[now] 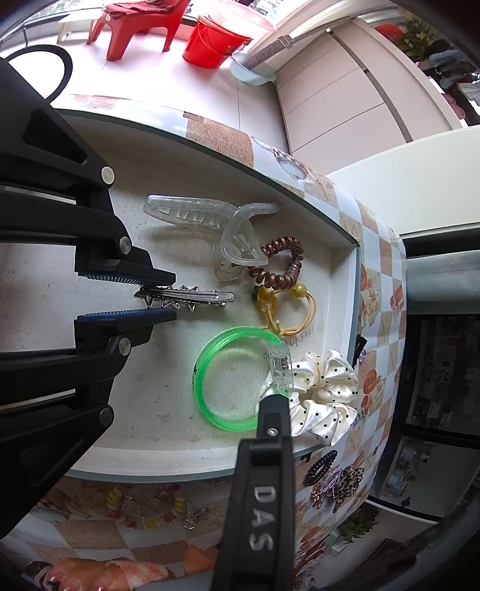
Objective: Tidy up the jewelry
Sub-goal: 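Carry the barrette and green bangle into the white tray and open both grippers, then move both grippers back toward the beaded bracelet and black claw clip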
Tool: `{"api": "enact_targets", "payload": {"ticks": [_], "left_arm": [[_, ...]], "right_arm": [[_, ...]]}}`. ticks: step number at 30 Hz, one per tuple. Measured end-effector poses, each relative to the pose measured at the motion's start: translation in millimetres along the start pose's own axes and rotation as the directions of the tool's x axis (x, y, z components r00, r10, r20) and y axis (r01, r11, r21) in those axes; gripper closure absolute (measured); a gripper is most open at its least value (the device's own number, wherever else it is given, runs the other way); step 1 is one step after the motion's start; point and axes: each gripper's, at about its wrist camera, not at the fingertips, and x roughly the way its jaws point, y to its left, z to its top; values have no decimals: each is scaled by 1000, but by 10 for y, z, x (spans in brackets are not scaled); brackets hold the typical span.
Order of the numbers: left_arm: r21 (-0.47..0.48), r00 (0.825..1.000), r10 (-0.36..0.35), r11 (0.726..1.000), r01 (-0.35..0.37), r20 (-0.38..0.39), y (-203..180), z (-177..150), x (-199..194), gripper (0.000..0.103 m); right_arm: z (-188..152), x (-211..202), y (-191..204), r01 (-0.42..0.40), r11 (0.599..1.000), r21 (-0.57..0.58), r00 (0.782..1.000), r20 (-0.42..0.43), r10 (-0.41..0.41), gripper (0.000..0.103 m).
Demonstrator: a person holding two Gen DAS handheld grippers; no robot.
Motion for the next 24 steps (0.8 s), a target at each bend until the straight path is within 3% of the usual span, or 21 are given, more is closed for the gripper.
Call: {"api": "enact_targets", "payload": {"ticks": [16,17,19,21,24], "left_arm": [[1,997,15,1000,-16,69,-75,-2,-234,88],[-1,997,17,1000,-17,72,-77,-6,-247,83],[-21,996,29,999,-27,84,-62,-25,-294,3],[-34,990,47,998,-43,134,-56,-54,-407,0],[-32,990,38,999,-34,139,-64,-70,-472,0]], "right_arm": [[-424,-692,-357,-47,993,107,993,110,35,44],[-462,-719,-386,-49,992,114,993,113,36,44],[-542,-770,-437,-55,991,125,992,117,41,44],[-624,-814,-473,-59,990,129,992,117,44,42],[-753,-878,-532,-57,989,137,991,125,40,37]]}}
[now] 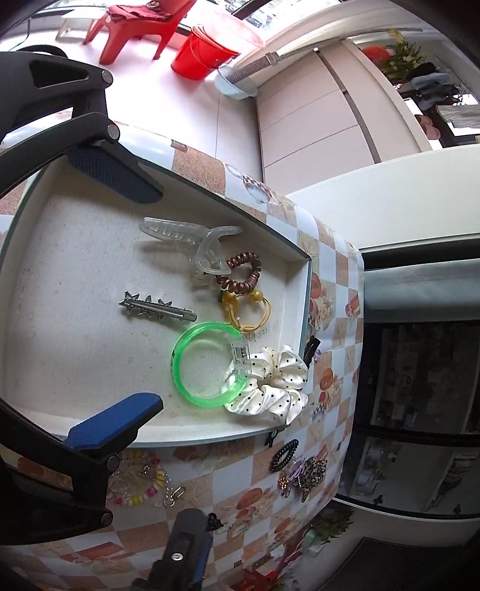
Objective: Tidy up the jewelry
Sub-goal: 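Move both grippers back toward the beaded bracelet and black claw clip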
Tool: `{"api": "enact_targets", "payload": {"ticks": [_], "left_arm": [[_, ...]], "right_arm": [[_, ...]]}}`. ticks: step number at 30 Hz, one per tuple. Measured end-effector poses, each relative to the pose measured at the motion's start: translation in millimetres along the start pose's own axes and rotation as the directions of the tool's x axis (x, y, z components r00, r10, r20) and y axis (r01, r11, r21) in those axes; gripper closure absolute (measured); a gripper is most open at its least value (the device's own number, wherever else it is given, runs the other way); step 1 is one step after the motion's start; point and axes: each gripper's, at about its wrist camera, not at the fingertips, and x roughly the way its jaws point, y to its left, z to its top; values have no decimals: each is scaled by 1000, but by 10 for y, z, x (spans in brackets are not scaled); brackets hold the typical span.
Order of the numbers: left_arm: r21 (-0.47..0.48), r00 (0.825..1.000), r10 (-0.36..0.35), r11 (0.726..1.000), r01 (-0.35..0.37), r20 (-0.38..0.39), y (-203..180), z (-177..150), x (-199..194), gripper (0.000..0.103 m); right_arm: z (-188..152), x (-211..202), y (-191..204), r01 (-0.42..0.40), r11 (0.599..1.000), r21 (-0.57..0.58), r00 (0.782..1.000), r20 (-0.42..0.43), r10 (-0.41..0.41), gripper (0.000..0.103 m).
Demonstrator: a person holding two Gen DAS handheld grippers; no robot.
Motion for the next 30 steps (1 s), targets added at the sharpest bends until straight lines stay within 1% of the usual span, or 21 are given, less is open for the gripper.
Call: {"api": "enact_targets", "payload": {"ticks": [4,5,6,7,10,13,19,20,21,26,30], "left_arm": [[10,1000,-5,1000,5,-3,-72,-46,-58,0],[18,1000,-10,1000,10,-2,-107,-60,-79,0],[27,1000,-18,999,18,0,-157,-75,-110,0],[34,1000,-26,999,26,3,-201,-84,-140,0],[55,998,-61,997,60,10,-360,-108,-237,0],[77,995,-97,992,96,10,-544,-121,-311,0],[135,990,-141,981,140,1,-916,-163,-375,0],[142,989,-146,979,145,-2,-973,-170,-380,0],[148,988,-151,977,150,-5,-1030,-179,-379,0],[164,986,-163,973,164,-21,-1250,-243,-360,0],[175,984,-172,969,176,-38,-1362,-275,-319,0]], "right_arm": [[-135,-77,-130,-11,999,30,1000,-3,11,33],[-169,-95,-166,-10,999,35,1000,-4,10,30],[-208,-118,-209,-10,999,40,1000,-4,10,25],[-236,-135,-244,-9,999,45,1000,-4,9,22],[-332,-200,-399,0,998,70,1000,-3,0,21],[-406,-272,-605,13,993,114,1000,1,-13,13],[-533,-378,-942,38,984,172,999,-5,-37,10],[-549,-388,-989,45,983,177,999,-7,-44,2],[-564,-407,-1033,51,982,181,999,-2,-51,0],[-566,-473,-1209,86,976,198,996,8,-89,0],[-527,-494,-1328,94,973,211,995,6,-97,0]]}}
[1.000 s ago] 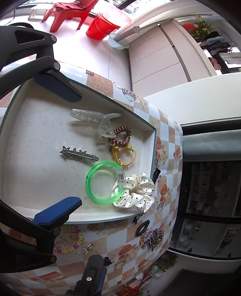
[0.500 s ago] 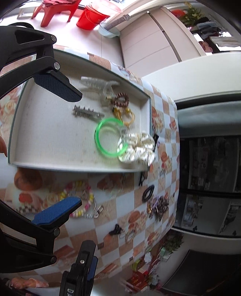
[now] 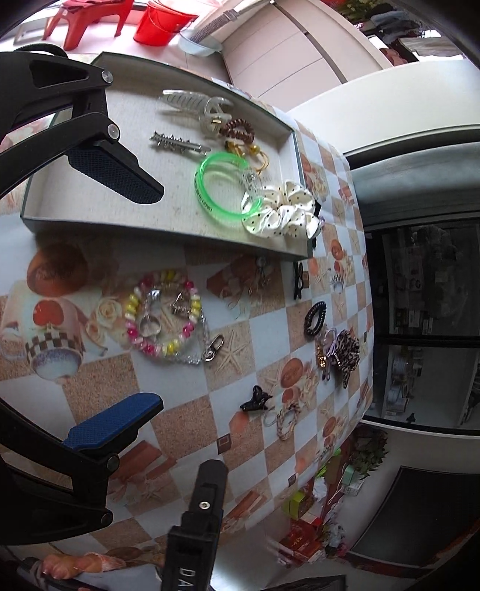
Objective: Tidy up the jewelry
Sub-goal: 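Move both grippers back toward the beaded bracelet and black claw clip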
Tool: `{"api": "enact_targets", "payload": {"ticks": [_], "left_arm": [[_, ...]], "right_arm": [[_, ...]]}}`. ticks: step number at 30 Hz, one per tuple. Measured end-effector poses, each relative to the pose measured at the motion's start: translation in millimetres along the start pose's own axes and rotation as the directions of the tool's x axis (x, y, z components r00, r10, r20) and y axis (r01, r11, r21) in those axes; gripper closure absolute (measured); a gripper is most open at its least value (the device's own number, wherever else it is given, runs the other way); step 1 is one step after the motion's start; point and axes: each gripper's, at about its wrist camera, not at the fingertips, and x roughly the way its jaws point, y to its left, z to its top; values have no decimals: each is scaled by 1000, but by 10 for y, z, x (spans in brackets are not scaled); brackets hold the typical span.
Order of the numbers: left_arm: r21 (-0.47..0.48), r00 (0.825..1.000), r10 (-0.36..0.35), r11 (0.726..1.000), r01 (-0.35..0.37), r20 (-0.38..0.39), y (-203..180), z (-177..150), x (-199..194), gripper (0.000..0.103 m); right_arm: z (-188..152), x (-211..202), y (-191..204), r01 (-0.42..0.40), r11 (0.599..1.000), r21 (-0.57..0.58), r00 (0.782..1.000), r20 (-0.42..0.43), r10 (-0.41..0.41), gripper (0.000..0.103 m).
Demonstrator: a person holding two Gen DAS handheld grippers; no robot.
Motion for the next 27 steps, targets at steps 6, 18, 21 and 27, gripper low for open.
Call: {"api": "enact_targets", "payload": {"ticks": [6,18,21,27], "left_arm": [[2,999,-23,1000,23,-32,-126,-43,116,0],[-76,996,-50,996,44,-68,-167,77,379,12],[-78,996,-43,996,37,-74,-195,102,446,19],[-96,994,-40,995,29,-107,-209,138,628,35]], "right_arm": [[74,41,-95,11,1000,6,1000,-12,-11,0],[280,289,-141,41,999,-17,998,-41,-42,0],[336,381,-145,44,999,-19,998,-47,-45,0],[461,611,-98,34,999,-32,997,-72,-37,8]]}}
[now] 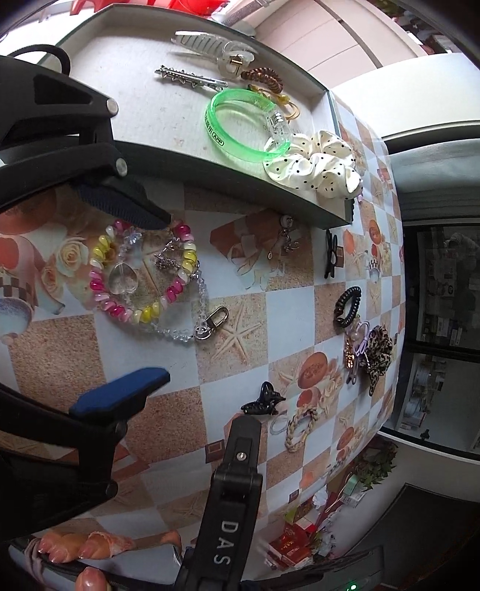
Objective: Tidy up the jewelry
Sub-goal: 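Move both grippers back toward the beaded bracelet and black claw clip, then grasp the pink-yellow beaded bracelet with the left gripper while the right gripper grasps the black claw clip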
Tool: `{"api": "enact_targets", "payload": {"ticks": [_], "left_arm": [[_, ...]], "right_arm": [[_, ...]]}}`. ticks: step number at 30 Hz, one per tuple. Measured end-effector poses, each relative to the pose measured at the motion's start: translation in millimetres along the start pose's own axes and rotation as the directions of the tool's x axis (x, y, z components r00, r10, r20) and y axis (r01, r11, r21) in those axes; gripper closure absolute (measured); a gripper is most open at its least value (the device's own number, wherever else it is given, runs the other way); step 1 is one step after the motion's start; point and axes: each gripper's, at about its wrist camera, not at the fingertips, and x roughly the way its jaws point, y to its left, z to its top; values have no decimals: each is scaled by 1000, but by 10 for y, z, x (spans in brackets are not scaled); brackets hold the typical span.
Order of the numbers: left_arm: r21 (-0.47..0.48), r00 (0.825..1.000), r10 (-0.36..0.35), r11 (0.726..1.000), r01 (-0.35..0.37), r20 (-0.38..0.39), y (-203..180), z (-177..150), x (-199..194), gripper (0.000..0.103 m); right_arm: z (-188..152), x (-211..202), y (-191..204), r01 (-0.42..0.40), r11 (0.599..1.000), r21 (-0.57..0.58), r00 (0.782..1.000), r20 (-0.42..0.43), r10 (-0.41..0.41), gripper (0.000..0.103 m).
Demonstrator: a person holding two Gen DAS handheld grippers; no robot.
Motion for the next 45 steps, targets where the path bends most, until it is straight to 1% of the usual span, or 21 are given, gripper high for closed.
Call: {"api": "enact_targets", "payload": {"ticks": [1,3,6,10,11,12,14,15,16,17,18,19,21,22,23,24,26,28,37,45], "left_arm": [[-4,1000,-1,1000,1,-9,3,7,25,37],[-17,1000,0,1000,-1,-21,14,17,69,37],[-26,1000,5,1000,-6,-29,20,32,115,44],[-38,999,13,999,-15,-39,35,34,161,44],[-40,999,14,999,-16,-40,36,31,167,47],[-39,999,18,999,-20,-42,34,26,172,54],[-31,999,27,999,-28,-40,21,21,170,54],[-30,999,27,999,-29,-41,20,28,176,58],[-27,999,32,999,-33,-38,16,27,173,65],[-24,999,34,999,-35,-37,14,26,172,65],[-24,999,33,999,-33,-37,15,27,171,65],[-25,999,31,999,-32,-37,20,25,168,70],[-26,999,31,999,-32,-35,31,22,163,77],[-27,999,26,999,-27,-35,39,22,161,77],[-28,999,24,999,-25,-34,46,17,156,79],[-27,999,23,999,-24,-34,53,14,152,86],[-28,999,16,999,-16,-28,67,3,131,88],[-27,1000,9,1000,-9,-13,76,-5,90,91],[0,998,-53,999,53,40,79,-50,-174,91],[41,991,-110,993,107,79,48,-132,-474,91]], "right_arm": [[22,43,18,0,1000,-5,1000,-5,0,8],[58,125,53,2,1000,-14,1000,-15,-3,11],[95,196,80,6,1000,-22,1000,-18,-6,14],[134,237,137,28,999,-40,1000,1,-28,15],[142,247,152,33,999,-42,999,6,-33,16],[148,257,168,41,998,-46,999,11,-41,17],[155,276,200,60,997,-57,998,23,-59,19],[157,286,220,72,995,-64,997,29,-70,21],[152,297,247,87,993,-74,996,36,-85,22],[148,302,266,99,992,-83,995,42,-95,24],[142,306,290,114,989,-93,993,49,-110,29],[139,309,309,126,987,-101,991,56,-121,33],[140,315,326,149,983,-109,988,66,-142,50],[138,315,329,155,982,-111,987,70,-147,54],[138,313,329,157,981,-111,986,73,-149,63],[134,306,322,155,982,-109,986,75,-147,73],[129,292,297,146,984,-98,987,79,-139,80],[114,273,270,140,986,-86,988,84,-133,80],[0,2,193,96,993,-70,988,124,-87,80],[-216,-267,170,50,997,-64,989,143,-41,80]]}}
